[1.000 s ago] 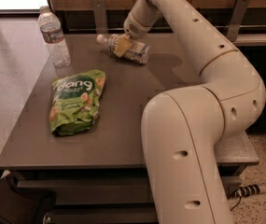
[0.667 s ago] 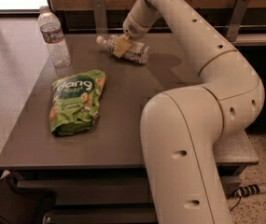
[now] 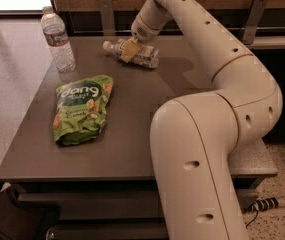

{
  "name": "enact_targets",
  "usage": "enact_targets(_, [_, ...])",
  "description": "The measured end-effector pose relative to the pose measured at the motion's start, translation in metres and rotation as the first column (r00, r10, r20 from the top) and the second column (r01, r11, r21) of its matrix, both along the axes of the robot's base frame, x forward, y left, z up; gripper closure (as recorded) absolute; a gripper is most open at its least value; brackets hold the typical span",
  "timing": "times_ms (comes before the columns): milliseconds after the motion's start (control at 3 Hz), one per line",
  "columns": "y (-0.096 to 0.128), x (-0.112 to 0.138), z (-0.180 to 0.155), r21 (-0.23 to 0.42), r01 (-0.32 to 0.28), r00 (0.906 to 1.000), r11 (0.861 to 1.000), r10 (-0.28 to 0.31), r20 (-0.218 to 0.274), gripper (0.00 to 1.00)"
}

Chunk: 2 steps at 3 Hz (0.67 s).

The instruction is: Knock blue plastic bottle over

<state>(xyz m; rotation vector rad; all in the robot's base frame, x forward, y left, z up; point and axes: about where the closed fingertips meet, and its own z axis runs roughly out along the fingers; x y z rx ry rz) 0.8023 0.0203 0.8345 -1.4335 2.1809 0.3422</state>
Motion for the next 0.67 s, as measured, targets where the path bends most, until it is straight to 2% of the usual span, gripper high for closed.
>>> enact_targets(333, [0.0034, 0.0004, -0.0055, -0.001, -0.004, 1.0000, 1.000, 0.004, -0.007, 0.00])
enact_targets(667, [0.0039, 0.0005, -0.0065, -0.001, -0.004, 1.0000, 1.000, 0.004, -0.008, 0.00])
